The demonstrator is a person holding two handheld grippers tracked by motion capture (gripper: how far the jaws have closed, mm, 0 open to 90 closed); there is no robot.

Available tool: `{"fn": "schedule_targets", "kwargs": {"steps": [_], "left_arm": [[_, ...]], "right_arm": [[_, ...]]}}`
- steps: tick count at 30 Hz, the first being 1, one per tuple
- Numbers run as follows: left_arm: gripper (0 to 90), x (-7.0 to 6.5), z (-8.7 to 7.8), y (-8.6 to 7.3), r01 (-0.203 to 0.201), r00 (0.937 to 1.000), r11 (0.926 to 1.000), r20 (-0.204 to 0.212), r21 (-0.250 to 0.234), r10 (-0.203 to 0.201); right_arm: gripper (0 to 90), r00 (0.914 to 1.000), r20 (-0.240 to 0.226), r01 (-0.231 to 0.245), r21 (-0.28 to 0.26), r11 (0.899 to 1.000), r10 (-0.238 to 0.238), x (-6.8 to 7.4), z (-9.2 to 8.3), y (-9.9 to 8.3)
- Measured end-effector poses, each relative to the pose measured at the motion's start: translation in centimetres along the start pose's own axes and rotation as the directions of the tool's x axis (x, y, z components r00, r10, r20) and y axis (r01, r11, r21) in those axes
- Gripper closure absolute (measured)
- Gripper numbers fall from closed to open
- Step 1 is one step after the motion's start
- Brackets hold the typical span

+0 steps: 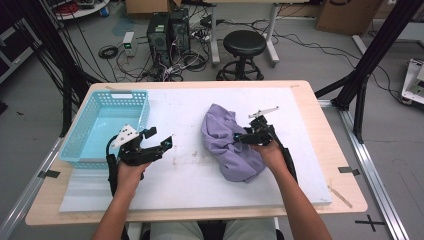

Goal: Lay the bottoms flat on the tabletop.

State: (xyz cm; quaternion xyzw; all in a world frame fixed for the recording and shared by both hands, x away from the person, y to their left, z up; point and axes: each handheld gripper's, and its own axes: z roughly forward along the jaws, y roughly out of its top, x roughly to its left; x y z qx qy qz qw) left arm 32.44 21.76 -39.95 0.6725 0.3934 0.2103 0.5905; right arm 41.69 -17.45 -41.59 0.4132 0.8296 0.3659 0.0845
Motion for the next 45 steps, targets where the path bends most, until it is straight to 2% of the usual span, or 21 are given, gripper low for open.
{"fn": "schedule_targets", "kwargs": {"steps": [1,2,3,6,9,12,13,14,15,17,20,22,23,24,25,26,29,32,39,43,45], "left_arm": [[23.6,0.0,0.0,0.0,-0.001,1.0000,1.0000,0.001,0.001,0.001],[23.6,0.0,0.0,0.0,-0.001,1.0000,1.0000,0.001,0.001,0.001],[23.6,0.0,0.0,0.0,-0.002,1.0000,1.0000,0.001,0.002,0.002],[23.6,0.0,0.0,0.0,-0.003,1.0000,1.0000,0.000,0.004,0.003],[23.6,0.0,-0.1,0.0,-0.006,1.0000,1.0000,-0.002,0.004,0.006],[23.6,-0.1,-0.1,0.0,-0.006,1.0000,1.0000,-0.002,0.003,0.006],[23.6,-0.1,-0.1,0.0,-0.005,1.0000,1.0000,-0.003,0.004,0.005],[23.6,-0.1,-0.1,0.0,-0.005,1.0000,1.0000,-0.003,0.004,0.005],[23.6,-0.1,-0.1,0.0,-0.007,1.0000,1.0000,-0.004,0.005,0.007],[23.6,-0.1,-0.1,0.0,-0.009,0.9999,0.9999,-0.005,0.005,0.009],[23.6,-0.1,-0.2,0.0,-0.006,1.0000,1.0000,-0.007,0.001,0.006],[23.6,0.0,-0.3,0.1,-0.006,1.0000,1.0000,-0.007,0.000,0.006],[23.6,-0.1,-0.2,0.0,-0.004,1.0000,1.0000,-0.006,-0.002,0.004],[23.6,-0.1,-0.2,0.0,-0.004,1.0000,1.0000,-0.006,-0.002,0.004],[23.6,-0.1,-0.2,0.0,-0.008,1.0000,1.0000,-0.004,0.003,0.008],[23.6,-0.1,-0.2,0.0,-0.006,1.0000,1.0000,-0.005,0.003,0.006],[23.6,-0.2,0.0,0.0,-0.007,1.0000,0.9999,-0.002,0.008,0.007],[23.6,-0.1,0.0,0.0,-0.008,1.0000,0.9999,0.000,0.008,0.008],[23.6,-0.1,0.0,0.0,-0.007,1.0000,0.9999,0.000,0.009,0.007],[23.6,0.0,-0.1,0.0,-0.008,1.0000,1.0000,-0.003,0.006,0.008],[23.6,0.0,-0.1,0.0,-0.005,1.0000,1.0000,-0.005,0.005,0.005]], "right_arm": [[84.8,0.9985,-0.023,0.049,-0.003,0.999,-0.049,0.7,0.1,-0.1],[84.8,0.9985,-0.023,0.049,-0.003,0.999,-0.049,0.7,0.1,-0.1],[86.3,0.9940,-0.058,0.092,-0.023,0.996,-0.093,1.6,0.0,0.0],[86.3,0.9855,-0.103,0.131,-0.041,0.990,-0.135,2.7,-0.1,0.1],[85.8,0.9636,-0.178,0.189,-0.074,0.979,-0.200,5.1,-0.2,0.1],[85.6,0.9527,-0.207,0.208,-0.087,0.974,-0.222,6.2,-0.1,0.1],[85.4,0.9388,-0.240,0.234,-0.084,0.969,-0.248,7.2,0.1,0.0],[85.4,0.9388,-0.240,0.234,-0.084,0.969,-0.248,7.2,0.1,0.0],[79.1,0.9268,-0.267,0.254,-0.075,0.964,-0.264,8.0,0.3,-0.3],[72.3,0.9231,-0.274,0.258,-0.081,0.963,-0.270,8.2,0.3,-0.5],[61.9,0.9360,-0.244,0.227,-0.130,0.965,-0.253,7.8,-0.4,-0.6],[57.6,0.9555,-0.215,0.162,-0.192,0.968,-0.202,6.6,-1.4,-0.4],[57.7,0.9757,-0.166,0.097,-0.256,0.962,-0.143,5.1,-2.5,-0.2],[57.7,0.9757,-0.166,0.097,-0.256,0.962,-0.143,5.1,-2.5,-0.2],[59.7,0.9936,-0.075,0.062,-0.258,0.964,-0.084,3.8,-3.0,-0.1],[59.7,0.9936,-0.075,0.062,-0.258,0.964,-0.084,3.8,-3.0,-0.1],[58.5,0.9991,0.041,0.015,-0.115,0.993,-0.010,1.8,-1.5,-0.2],[57.1,0.9986,0.040,0.037,-0.068,0.997,-0.034,2.2,0.1,-0.1],[55.9,0.9982,0.059,0.011,0.004,1.000,-0.012,2.0,2.5,0.4],[78.0,0.9995,0.032,0.002,0.019,1.000,-0.003,1.8,3.2,0.5],[88.3,0.9997,-0.022,-0.011,0.020,1.000,0.012,2.0,3.3,0.7]]}}
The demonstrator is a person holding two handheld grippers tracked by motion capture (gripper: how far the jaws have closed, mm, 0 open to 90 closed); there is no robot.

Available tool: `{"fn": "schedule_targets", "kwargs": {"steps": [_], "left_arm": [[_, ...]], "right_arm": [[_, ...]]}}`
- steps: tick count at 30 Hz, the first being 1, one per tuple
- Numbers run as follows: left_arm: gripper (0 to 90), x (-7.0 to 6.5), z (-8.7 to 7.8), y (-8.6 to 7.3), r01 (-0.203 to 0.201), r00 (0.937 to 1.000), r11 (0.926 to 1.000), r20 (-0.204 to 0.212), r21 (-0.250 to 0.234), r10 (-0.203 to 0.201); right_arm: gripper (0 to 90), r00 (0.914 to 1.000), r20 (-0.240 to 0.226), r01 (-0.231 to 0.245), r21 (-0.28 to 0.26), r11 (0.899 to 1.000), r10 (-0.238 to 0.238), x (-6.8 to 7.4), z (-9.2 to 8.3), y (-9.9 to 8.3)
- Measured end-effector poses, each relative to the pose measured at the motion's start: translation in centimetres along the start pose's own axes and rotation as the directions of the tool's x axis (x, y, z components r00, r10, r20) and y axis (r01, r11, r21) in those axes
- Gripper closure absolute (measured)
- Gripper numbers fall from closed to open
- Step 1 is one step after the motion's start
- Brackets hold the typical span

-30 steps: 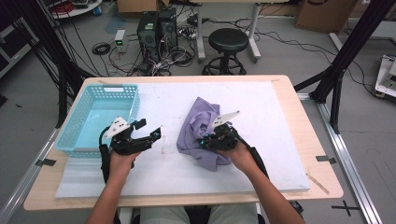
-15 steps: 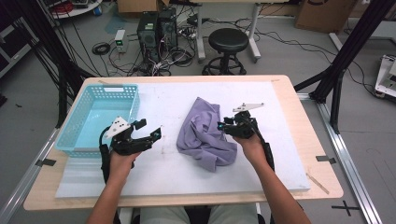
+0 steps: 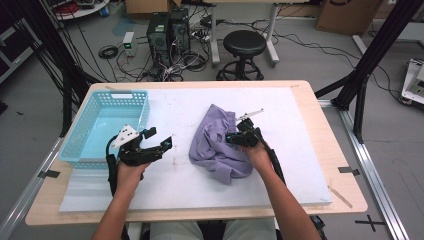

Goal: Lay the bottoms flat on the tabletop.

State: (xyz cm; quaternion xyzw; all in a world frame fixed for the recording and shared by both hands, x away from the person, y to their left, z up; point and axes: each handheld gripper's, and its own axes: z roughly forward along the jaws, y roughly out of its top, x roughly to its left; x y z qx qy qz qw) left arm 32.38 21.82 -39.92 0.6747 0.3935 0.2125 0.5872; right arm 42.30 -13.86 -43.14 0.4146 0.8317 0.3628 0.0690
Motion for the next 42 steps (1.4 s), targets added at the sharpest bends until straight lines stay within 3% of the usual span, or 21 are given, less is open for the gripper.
{"fn": "schedule_targets", "kwargs": {"steps": [7,12,15,16,17,18,20,23,24,25,26,27,28,29,30,35,37,39,40,41,42], "left_arm": [[23.6,0.1,-0.1,0.0,0.002,0.9999,1.0000,-0.011,-0.006,-0.002],[23.6,0.3,-0.1,0.1,0.007,0.9998,0.9999,-0.018,-0.009,-0.007],[23.6,0.3,-0.3,0.1,0.011,0.9997,0.9998,-0.021,-0.014,-0.011],[23.6,0.4,-0.3,0.2,0.012,0.9997,0.9998,-0.023,-0.016,-0.012],[23.6,0.4,-0.4,0.2,0.012,0.9997,0.9998,-0.023,-0.018,-0.012],[23.6,0.4,-0.4,0.1,0.014,0.9996,0.9998,-0.023,-0.017,-0.015],[23.6,0.4,-0.4,0.1,0.013,0.9996,0.9998,-0.024,-0.016,-0.014],[23.6,0.4,-0.4,0.1,0.011,0.9997,0.9999,-0.021,-0.008,-0.011],[23.6,0.3,-0.4,0.1,0.009,0.9997,0.9999,-0.021,-0.007,-0.009],[23.6,0.3,-0.3,0.1,0.009,0.9998,0.9999,-0.020,-0.006,-0.009],[23.6,0.2,-0.2,0.0,0.006,0.9998,1.0000,-0.019,-0.001,-0.006],[23.6,0.2,-0.2,0.0,0.006,0.9998,1.0000,-0.019,-0.001,-0.006],[23.6,0.2,-0.2,0.0,0.004,0.9998,1.0000,-0.018,0.003,-0.004],[23.8,0.2,-0.2,0.0,0.002,0.9999,1.0000,-0.017,0.004,-0.002],[23.8,0.1,-0.2,0.0,0.001,0.9999,1.0000,-0.015,0.007,-0.001],[23.8,0.2,0.0,0.0,0.002,0.9999,0.9999,-0.013,0.011,-0.002],[23.9,0.1,0.1,-0.1,0.002,0.9999,0.9999,-0.012,0.013,-0.002],[23.8,0.1,0.1,-0.1,-0.001,1.0000,0.9999,-0.010,0.016,0.001],[23.9,0.0,0.1,-0.1,-0.003,1.0000,0.9998,-0.007,0.018,0.003],[23.9,0.0,0.1,-0.1,-0.003,1.0000,0.9998,-0.007,0.018,0.003],[23.9,0.0,0.1,-0.1,-0.004,1.0000,0.9998,-0.006,0.021,0.004]], "right_arm": [[89.4,0.9956,-0.051,0.076,-0.045,0.996,-0.079,1.8,0.1,0.6],[89.3,0.9773,-0.157,0.132,-0.076,0.988,-0.143,4.3,0.4,1.1],[89.2,0.9537,-0.237,0.177,-0.055,0.983,-0.185,5.9,1.0,1.3],[88.5,0.9232,-0.318,0.214,-0.039,0.976,-0.215,7.0,1.4,1.2],[88.5,0.9232,-0.318,0.214,-0.039,0.976,-0.215,7.0,1.4,1.2],[79.9,0.9042,-0.355,0.236,-0.047,0.971,-0.237,7.7,1.3,1.1],[70.8,0.9062,-0.358,0.213,-0.072,0.974,-0.225,7.4,0.6,1.3],[64.1,0.9386,-0.289,0.154,-0.139,0.978,-0.189,5.9,-1.2,1.4],[64.1,0.9386,-0.289,0.154,-0.139,0.978,-0.189,5.9,-1.2,1.4],[64.1,0.9531,-0.244,0.144,-0.155,0.977,-0.180,5.1,-1.9,1.4],[63.3,0.9814,-0.112,0.139,-0.144,0.980,-0.156,3.5,-2.8,1.3],[62.3,0.9906,-0.038,0.126,-0.120,0.985,-0.131,2.6,-3.1,1.1],[62.3,0.9906,-0.038,0.126,-0.120,0.985,-0.131,2.6,-3.1,1.1],[62.1,0.9945,0.062,0.088,-0.057,0.994,-0.084,0.9,-3.1,0.5],[60.3,0.9948,0.081,0.064,-0.028,0.998,-0.061,0.3,-3.0,0.1],[51.3,0.9949,0.097,0.026,0.019,0.999,-0.028,-0.5,-2.1,-1.3],[46.6,0.9980,0.064,-0.003,0.040,0.999,0.000,-0.6,-1.6,-1.8],[50.1,0.9978,0.065,0.006,0.059,0.998,-0.010,-0.3,-1.1,-2.1],[69.5,0.9966,0.064,0.048,0.060,0.997,-0.051,0.0,-1.3,-2.1],[69.5,0.9966,0.064,0.048,0.060,0.997,-0.051,0.0,-1.3,-2.1],[84.1,0.9972,0.040,0.061,0.055,0.997,-0.063,-0.1,-1.5,-2.1]]}}
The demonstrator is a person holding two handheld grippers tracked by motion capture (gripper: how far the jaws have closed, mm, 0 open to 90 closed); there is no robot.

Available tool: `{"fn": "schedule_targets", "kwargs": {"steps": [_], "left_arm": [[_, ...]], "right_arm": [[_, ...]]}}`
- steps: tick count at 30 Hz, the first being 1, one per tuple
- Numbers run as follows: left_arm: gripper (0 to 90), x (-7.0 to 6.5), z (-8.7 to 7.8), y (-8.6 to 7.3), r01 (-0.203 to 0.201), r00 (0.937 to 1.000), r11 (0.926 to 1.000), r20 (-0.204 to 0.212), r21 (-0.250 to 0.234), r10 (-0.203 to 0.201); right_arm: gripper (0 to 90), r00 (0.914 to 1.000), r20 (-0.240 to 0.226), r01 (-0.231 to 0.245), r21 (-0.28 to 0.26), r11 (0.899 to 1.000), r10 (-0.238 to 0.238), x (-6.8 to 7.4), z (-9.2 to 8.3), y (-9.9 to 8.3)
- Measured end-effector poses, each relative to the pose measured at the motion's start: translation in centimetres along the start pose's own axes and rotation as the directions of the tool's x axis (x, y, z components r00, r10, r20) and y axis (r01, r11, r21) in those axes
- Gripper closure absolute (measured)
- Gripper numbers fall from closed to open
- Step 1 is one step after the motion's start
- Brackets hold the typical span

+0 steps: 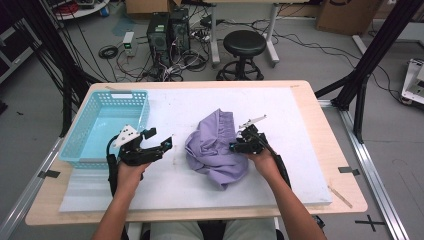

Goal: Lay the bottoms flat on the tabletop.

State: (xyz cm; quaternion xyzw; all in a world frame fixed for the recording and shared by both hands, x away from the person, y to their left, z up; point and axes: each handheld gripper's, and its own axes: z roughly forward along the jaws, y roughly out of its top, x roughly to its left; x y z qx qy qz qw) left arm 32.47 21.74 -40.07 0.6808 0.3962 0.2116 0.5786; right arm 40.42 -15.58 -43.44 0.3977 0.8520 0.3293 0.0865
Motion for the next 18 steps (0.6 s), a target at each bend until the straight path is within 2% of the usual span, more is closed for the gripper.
{"fn": "schedule_targets", "kwargs": {"steps": [1,2,3,5,6,7,8,10,11,12,13,14,15,16,17,18], "left_arm": [[23.8,0.0,0.0,0.0,0.001,1.0000,1.0000,0.000,0.001,-0.001],[23.9,-0.1,0.0,0.0,0.003,1.0000,1.0000,-0.001,-0.001,-0.003],[23.9,-0.1,0.0,-0.1,0.004,1.0000,1.0000,-0.001,-0.002,-0.004],[24.1,-0.1,0.0,-0.1,0.000,1.0000,1.0000,0.000,0.002,0.000],[24.1,-0.2,0.1,-0.1,-0.002,1.0000,1.0000,0.002,0.006,0.002],[24.2,-0.2,0.1,-0.1,-0.002,1.0000,1.0000,0.002,0.006,0.002],[24.2,-0.3,0.1,-0.2,-0.002,1.0000,1.0000,0.003,0.009,0.002],[24.4,-0.4,0.3,-0.3,-0.005,1.0000,0.9999,0.006,0.016,0.005],[24.4,-0.5,0.4,-0.4,-0.004,1.0000,0.9998,0.007,0.020,0.004],[24.7,-0.7,0.6,-0.5,-0.008,0.9999,0.9995,0.012,0.030,0.007],[24.8,-0.7,0.6,-0.5,-0.008,0.9999,0.9995,0.012,0.030,0.007],[25.0,-0.8,0.7,-0.5,-0.013,0.9998,0.9993,0.018,0.034,0.012],[25.0,-0.9,0.8,-0.6,-0.018,0.9996,0.9991,0.021,0.040,0.017],[25.4,-1.0,0.9,-0.6,-0.022,0.9995,0.9987,0.024,0.045,0.021],[26.7,-1.1,1.0,-0.7,-0.024,0.9993,0.9984,0.031,0.050,0.023],[29.5,-1.1,1.1,-0.8,-0.029,0.9989,0.9978,0.040,0.060,0.027]], "right_arm": [[86.7,0.9997,0.014,0.020,-0.007,1.000,-0.020,-0.1,-0.3,0.0],[87.7,0.9980,0.050,0.039,-0.004,0.999,-0.039,-0.4,-0.7,0.0],[87.7,0.9980,0.050,0.039,-0.004,0.999,-0.039,-0.4,-0.7,0.0],[88.0,0.9951,0.095,0.029,-0.008,1.000,-0.028,-1.2,-1.2,-0.2],[88.0,0.9905,0.137,0.002,-0.023,1.000,0.001,-2.4,-1.9,-0.3],[88.0,0.9866,0.163,0.000,-0.023,1.000,0.004,-3.0,-2.3,-0.3],[88.0,0.9866,0.163,0.000,-0.023,1.000,0.004,-3.0,-2.3,-0.3],[87.9,0.9778,0.209,0.008,-0.027,1.000,-0.002,-4.8,-3.0,0.1],[87.9,0.9778,0.209,0.008,-0.027,1.000,-0.002,-4.8,-3.0,0.1],[87.9,0.9734,0.228,0.022,-0.004,1.000,-0.020,-5.9,-3.2,0.5],[87.9,0.9734,0.228,0.022,-0.004,1.000,-0.020,-5.9,-3.2,0.5],[87.6,0.9671,0.254,0.009,-0.004,1.000,-0.008,-6.8,-3.4,0.8],[87.6,0.9671,0.254,0.009,-0.004,1.000,-0.008,-6.8,-3.4,0.8],[85.6,0.9654,0.260,-0.009,-0.024,1.000,0.015,-7.2,-3.5,0.8],[79.8,0.9608,0.274,-0.032,-0.033,0.999,0.040,-7.4,-3.6,0.7],[69.3,0.9554,0.280,-0.076,-0.074,0.994,0.094,-7.3,-3.9,0.5]]}}
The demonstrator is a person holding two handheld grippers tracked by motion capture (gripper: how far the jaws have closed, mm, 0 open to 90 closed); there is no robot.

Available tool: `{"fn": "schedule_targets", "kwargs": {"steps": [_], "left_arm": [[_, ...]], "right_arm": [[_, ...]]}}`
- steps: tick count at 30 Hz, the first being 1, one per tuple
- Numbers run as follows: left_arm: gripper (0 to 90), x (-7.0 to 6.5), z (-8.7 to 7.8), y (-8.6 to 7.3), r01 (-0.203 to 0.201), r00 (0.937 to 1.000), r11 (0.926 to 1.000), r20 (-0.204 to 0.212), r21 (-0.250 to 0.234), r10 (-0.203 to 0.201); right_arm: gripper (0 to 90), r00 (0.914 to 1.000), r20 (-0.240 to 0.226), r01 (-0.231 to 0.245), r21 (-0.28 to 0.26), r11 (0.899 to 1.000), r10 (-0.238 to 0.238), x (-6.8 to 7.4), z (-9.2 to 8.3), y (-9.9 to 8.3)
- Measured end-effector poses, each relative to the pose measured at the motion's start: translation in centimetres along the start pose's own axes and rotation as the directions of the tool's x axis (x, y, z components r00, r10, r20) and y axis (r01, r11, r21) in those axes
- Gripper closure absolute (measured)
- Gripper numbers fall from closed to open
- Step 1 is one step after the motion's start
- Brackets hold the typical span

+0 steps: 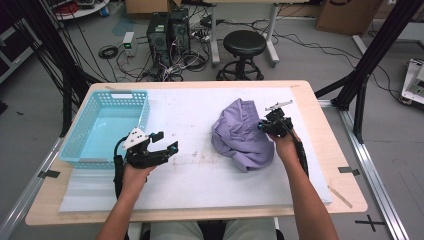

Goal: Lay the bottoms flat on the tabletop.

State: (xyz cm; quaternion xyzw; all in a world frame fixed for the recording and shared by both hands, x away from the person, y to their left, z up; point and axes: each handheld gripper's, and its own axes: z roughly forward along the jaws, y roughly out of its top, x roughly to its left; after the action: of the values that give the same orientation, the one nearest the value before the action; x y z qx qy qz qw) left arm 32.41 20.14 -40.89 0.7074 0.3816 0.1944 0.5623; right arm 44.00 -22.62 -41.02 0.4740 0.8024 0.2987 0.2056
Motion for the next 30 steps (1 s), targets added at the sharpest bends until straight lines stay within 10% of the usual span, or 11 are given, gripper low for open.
{"fn": "schedule_targets", "kwargs": {"steps": [4,5,8,14,21,24,25,28,30], "left_arm": [[29.6,0.0,0.1,-0.1,0.002,1.0000,1.0000,-0.001,0.005,-0.002],[29.6,0.1,0.1,0.0,0.005,1.0000,1.0000,-0.004,0.002,-0.005],[29.6,0.2,-0.3,0.1,0.013,0.9998,0.9999,-0.018,-0.010,-0.013],[29.6,0.0,-0.5,0.0,0.011,0.9997,0.9999,-0.021,-0.011,-0.011],[29.6,0.0,-0.2,-0.1,0.008,0.9998,0.9999,-0.018,0.007,-0.008],[29.6,0.1,-0.1,-0.1,0.009,0.9998,0.9999,-0.018,0.005,-0.009],[29.6,0.1,-0.1,-0.1,0.009,0.9998,0.9999,-0.018,0.005,-0.009],[29.6,0.1,0.0,-0.1,0.014,0.9997,0.9999,-0.018,0.008,-0.014],[29.6,0.1,0.1,0.0,0.024,0.9997,0.9997,-0.010,0.006,-0.024]], "right_arm": [[59.8,0.9987,-0.048,-0.020,-0.058,0.998,0.017,1.0,-0.8,-0.4],[55.3,0.9882,-0.153,-0.027,-0.092,0.995,0.012,2.0,-1.4,-0.6],[53.9,0.9678,-0.248,0.019,-0.109,0.994,-0.045,4.0,-2.0,-1.2],[54.2,0.9567,-0.271,0.094,-0.058,0.994,-0.106,5.7,-2.1,-3.1],[64.9,0.9219,-0.374,0.098,-0.024,0.995,-0.100,6.3,-1.5,-5.2],[81.3,0.8936,-0.428,0.129,-0.044,0.991,-0.136,7.1,-2.1,-5.4],[81.3,0.8936,-0.428,0.129,-0.044,0.991,-0.136,7.1,-2.1,-5.4],[83.2,0.8505,-0.486,0.196,-0.060,0.979,-0.200,8.6,-2.8,-5.8],[83.2,0.8377,-0.504,0.206,-0.065,0.977,-0.210,9.1,-3.0,-5.9]]}}
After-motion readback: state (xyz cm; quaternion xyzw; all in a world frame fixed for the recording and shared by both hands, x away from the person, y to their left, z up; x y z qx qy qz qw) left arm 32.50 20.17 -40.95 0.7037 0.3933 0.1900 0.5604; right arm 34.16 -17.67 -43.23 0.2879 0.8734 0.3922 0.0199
